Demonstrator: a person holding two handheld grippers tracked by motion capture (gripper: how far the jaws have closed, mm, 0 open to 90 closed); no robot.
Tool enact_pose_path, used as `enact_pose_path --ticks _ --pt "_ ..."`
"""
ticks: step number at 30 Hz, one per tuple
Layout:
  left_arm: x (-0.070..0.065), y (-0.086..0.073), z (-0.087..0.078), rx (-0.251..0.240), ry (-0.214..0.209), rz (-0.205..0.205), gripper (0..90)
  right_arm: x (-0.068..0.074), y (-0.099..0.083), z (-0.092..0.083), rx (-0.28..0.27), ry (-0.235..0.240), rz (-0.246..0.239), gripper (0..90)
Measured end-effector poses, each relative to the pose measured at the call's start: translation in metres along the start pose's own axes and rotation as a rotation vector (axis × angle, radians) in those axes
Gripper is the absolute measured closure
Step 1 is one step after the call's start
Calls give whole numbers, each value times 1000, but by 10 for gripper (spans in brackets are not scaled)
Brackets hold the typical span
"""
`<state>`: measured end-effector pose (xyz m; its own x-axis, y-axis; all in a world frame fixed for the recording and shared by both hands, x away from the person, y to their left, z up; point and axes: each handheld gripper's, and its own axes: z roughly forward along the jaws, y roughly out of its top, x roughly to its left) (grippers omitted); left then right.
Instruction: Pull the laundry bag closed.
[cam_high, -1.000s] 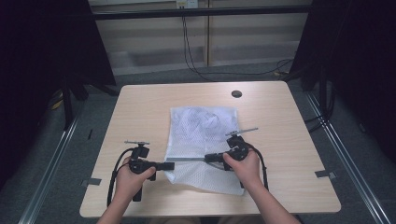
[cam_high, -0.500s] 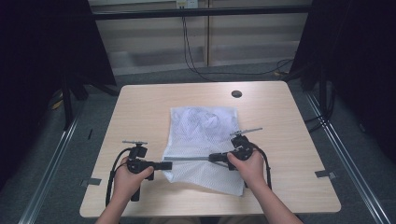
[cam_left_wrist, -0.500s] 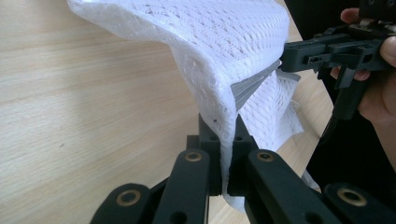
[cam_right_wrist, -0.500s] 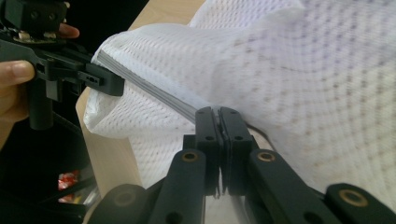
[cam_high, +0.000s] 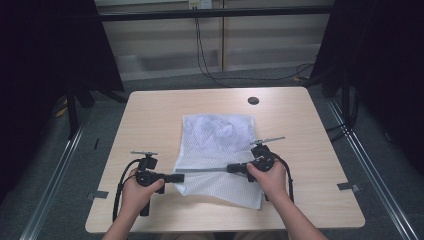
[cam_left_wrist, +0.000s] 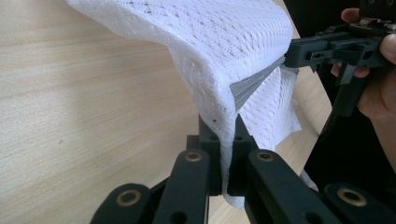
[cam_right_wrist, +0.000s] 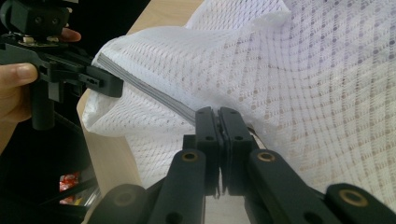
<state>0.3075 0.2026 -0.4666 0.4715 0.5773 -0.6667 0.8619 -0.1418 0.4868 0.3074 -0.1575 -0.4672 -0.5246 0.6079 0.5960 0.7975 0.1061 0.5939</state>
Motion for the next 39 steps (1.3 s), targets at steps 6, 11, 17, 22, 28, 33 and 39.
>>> enact_pose_path --ticks 6,11,17,22,28,33,39 --pt "1 0 -1 1 2 -2 890 -3 -1 -3 0 -5 4 877" --pt "0 0 1 0 1 3 889 -3 -2 -5 -1 -10 3 877" --pt "0 0 0 1 2 0 889 -4 -2 -7 1 -13 3 878" --pt "0 0 0 3 3 -4 890 -4 -3 -8 0 -16 -1 878" --pt "1 0 -1 1 4 0 890 -5 -4 -10 0 -28 -5 878" --pt "1 0 -1 3 2 -2 889 -6 -5 -12 -6 -22 5 878" --pt "2 0 -1 3 -2 2 890 -8 -7 -13 -9 -21 11 878"
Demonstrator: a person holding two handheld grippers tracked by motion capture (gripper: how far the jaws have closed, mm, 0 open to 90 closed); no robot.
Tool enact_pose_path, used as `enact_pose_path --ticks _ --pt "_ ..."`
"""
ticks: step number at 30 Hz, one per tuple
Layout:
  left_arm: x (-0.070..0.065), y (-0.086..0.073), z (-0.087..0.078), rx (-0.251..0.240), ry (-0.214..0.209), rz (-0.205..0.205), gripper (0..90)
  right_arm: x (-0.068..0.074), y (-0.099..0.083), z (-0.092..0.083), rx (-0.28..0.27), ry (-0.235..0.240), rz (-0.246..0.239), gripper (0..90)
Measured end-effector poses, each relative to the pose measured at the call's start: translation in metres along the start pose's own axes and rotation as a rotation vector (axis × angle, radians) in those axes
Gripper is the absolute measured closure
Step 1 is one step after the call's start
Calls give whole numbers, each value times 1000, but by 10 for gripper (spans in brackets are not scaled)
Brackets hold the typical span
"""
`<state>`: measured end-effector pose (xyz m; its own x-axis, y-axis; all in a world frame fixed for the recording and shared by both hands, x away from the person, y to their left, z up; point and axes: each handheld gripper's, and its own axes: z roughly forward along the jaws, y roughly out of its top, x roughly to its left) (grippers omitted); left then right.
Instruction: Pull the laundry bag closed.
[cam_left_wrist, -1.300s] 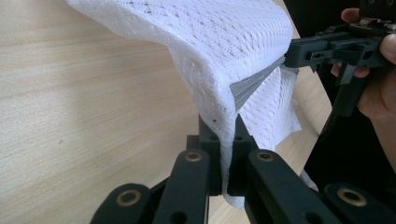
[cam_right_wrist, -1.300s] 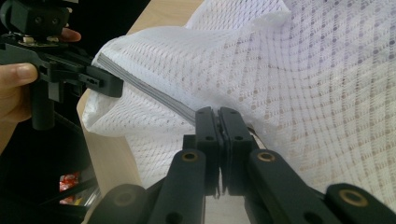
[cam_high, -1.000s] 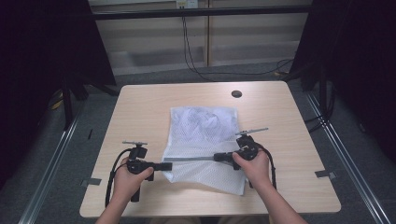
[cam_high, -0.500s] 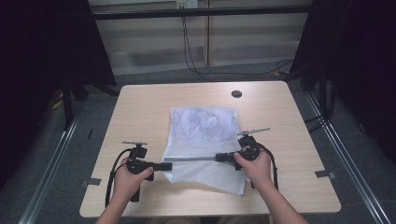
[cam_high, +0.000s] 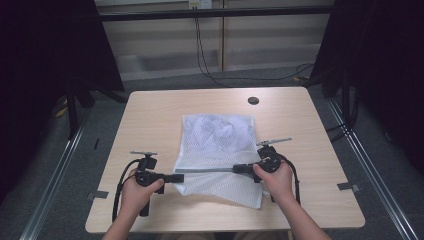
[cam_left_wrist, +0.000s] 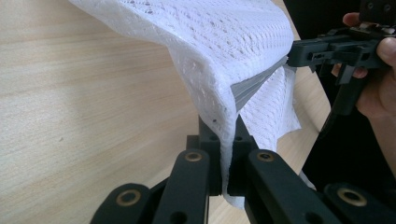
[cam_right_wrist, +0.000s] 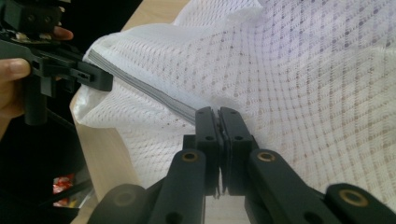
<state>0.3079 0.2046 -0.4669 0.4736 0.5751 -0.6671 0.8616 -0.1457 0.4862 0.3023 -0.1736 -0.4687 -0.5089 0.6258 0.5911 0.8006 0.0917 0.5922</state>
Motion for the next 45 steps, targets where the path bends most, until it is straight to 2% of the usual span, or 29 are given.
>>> enact_pose_path --ticks 5,6,9,14,15,28,34,38,39,42,45 --pt "-1 0 1 1 6 -5 889 0 0 -1 0 2 1 878" --pt "0 0 0 0 11 5 889 0 0 -1 0 -3 -1 877" --pt "1 -1 -1 -2 -3 -12 889 -2 -1 -2 1 -5 -1 877" --pt "0 -1 0 -1 14 -5 889 -2 -1 -4 0 -2 -2 877" --pt "0 -1 0 -3 17 -4 889 -2 0 -4 2 -14 -3 878" --pt "1 -3 -3 -12 8 -15 889 -3 0 -5 1 -4 -3 878" --pt "1 -5 -5 -15 29 -18 890 -3 0 -5 6 -10 -9 878" --pt "4 -6 -6 -13 24 -18 890 -6 -2 -7 -4 -9 6 878" --pt "3 -5 -6 -17 21 -29 889 -6 -2 -8 -4 -9 4 877" --pt "3 -4 -6 -10 25 -6 889 -6 -2 -9 -5 -11 6 878" --pt "1 -5 -4 -14 13 -21 889 -6 -3 -13 -14 -12 10 878"
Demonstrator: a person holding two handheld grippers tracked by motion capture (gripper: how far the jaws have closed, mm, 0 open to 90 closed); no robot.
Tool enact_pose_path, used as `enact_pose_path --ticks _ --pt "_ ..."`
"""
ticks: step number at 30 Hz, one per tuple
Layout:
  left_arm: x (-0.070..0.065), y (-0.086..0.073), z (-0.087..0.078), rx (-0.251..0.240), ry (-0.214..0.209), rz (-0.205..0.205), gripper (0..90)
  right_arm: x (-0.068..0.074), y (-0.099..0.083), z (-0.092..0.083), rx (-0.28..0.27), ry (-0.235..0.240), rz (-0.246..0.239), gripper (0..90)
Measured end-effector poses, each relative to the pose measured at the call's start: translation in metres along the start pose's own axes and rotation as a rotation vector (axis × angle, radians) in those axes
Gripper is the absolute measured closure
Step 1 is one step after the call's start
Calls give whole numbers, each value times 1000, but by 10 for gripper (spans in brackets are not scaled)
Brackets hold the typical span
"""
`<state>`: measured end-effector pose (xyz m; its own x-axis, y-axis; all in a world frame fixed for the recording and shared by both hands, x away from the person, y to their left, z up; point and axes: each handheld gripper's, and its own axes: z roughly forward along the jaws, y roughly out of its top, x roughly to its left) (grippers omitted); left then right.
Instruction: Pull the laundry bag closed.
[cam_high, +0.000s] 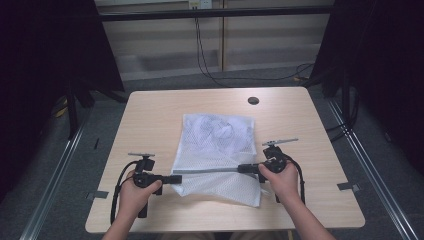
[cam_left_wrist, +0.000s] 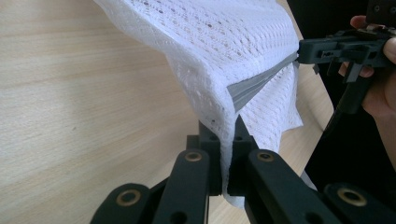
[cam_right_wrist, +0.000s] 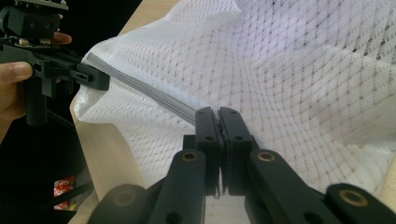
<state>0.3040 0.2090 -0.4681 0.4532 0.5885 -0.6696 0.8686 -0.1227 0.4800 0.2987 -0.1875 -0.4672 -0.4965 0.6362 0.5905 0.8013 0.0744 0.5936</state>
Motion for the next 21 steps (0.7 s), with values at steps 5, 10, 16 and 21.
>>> enact_pose_path --ticks 5,10,16,21 --pt "1 0 -2 4 -1 11 889 -2 -2 -5 -7 6 9 878" --pt "1 1 0 -5 -4 -10 889 -4 -2 -10 -11 -12 4 878" --pt "1 2 -2 -3 -2 -4 889 -8 -5 -18 -20 -19 10 878" --pt "0 1 -1 -7 -8 -11 889 -9 -6 -19 -24 -15 13 878"
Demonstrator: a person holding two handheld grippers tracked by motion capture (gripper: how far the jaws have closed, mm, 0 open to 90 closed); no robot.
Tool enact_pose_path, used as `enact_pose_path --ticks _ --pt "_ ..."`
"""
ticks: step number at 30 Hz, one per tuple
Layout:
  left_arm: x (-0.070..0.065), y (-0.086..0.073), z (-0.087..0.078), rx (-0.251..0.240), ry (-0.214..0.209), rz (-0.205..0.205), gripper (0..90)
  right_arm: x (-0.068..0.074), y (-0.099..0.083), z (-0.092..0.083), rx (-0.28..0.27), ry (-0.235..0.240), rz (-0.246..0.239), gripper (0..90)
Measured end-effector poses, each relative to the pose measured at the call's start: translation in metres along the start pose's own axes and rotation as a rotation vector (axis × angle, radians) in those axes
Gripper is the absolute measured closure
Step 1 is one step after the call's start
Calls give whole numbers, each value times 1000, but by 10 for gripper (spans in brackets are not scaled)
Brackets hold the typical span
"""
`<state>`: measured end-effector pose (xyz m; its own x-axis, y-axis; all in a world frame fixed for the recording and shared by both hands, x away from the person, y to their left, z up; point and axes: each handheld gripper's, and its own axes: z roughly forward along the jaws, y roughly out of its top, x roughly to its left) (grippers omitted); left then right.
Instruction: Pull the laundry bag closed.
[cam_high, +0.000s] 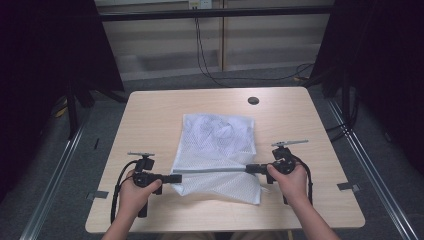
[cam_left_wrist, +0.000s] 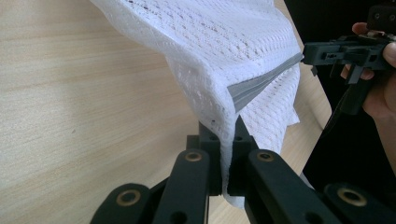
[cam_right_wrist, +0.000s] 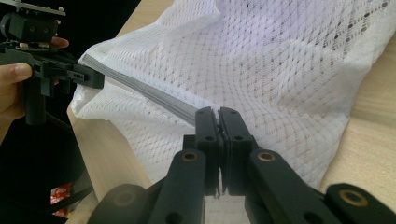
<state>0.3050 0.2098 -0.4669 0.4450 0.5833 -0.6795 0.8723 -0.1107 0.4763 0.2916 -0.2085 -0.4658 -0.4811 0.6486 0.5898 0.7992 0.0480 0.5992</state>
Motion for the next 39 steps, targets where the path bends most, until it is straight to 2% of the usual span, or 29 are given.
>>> enact_pose_path --ticks 4,5,6,9,12,14,15,16,19,22,25,26,29,30,31,32,33,34,35,37,38,39 --pt "0 0 0 2 4 10 889 0 0 0 1 2 3 877" --pt "1 0 -1 4 18 21 889 0 0 0 2 3 2 877" --pt "0 0 -1 0 7 0 889 0 -1 -1 5 -5 -3 877" --pt "1 -1 -1 14 9 15 889 -1 -1 -2 2 5 0 878" --pt "1 0 -1 14 18 24 889 -1 -2 -3 2 -4 -3 878" --pt "0 -1 -1 6 9 -5 889 -1 -2 -3 3 -12 -4 878" --pt "1 -1 -2 8 9 8 889 -2 -2 -4 4 -13 -3 878" --pt "1 -1 -1 10 1 -5 889 -3 -3 -5 1 -9 -1 877" --pt "1 0 -1 15 6 15 889 -3 -3 -6 -3 -12 -2 878" --pt "-1 0 0 2 8 1 889 -4 -3 -7 -3 -9 -3 878" --pt "0 0 -1 9 17 11 889 -4 -4 -7 -2 -8 -2 878" --pt "1 0 -2 6 20 7 889 -4 -5 -7 0 -26 -9 878" --pt "2 -1 -2 -1 11 -6 890 -9 -7 -12 -10 -20 11 878" --pt "2 -1 -3 12 15 10 889 -9 -7 -13 -7 -21 17 878" --pt "2 -1 -2 12 10 2 890 -10 -8 -14 -11 -21 10 877" --pt "-1 -1 -1 3 2 -23 889 -10 -8 -14 -14 -18 18 878" --pt "1 0 -1 18 9 13 889 -11 -8 -15 -12 -21 16 878" --pt "1 0 -1 17 19 19 889 -11 -8 -16 -12 -22 12 878" --pt "-1 -1 0 8 14 2 889 -11 -9 -16 -14 -22 16 878" --pt "0 0 -1 18 12 14 889 -12 -9 -16 -13 -20 17 878" --pt "1 0 -1 15 26 22 889 -11 -9 -16 -14 -22 16 878" --pt "0 0 -1 7 19 9 890 -12 -9 -17 -10 -37 9 878"
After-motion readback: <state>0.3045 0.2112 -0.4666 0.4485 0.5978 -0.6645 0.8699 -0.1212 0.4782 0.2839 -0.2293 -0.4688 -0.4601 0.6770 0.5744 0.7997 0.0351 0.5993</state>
